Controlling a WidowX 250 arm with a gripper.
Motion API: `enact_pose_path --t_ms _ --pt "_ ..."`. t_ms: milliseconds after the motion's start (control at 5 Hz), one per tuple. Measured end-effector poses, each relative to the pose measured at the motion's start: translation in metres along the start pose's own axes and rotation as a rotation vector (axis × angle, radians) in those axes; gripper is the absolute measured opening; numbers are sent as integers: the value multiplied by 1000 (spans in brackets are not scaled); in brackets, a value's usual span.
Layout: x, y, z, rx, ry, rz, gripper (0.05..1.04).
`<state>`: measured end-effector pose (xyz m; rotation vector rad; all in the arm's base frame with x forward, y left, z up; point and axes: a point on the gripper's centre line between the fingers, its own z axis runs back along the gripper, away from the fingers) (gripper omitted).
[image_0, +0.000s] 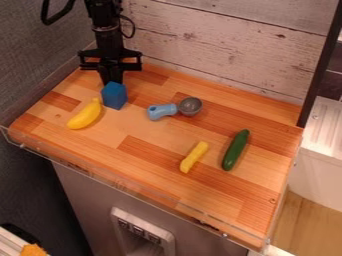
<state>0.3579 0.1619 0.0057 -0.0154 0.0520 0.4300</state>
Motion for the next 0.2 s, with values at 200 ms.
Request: enact_pose_path --t_ms 200 --pt "0 2 1 0 5 18 53"
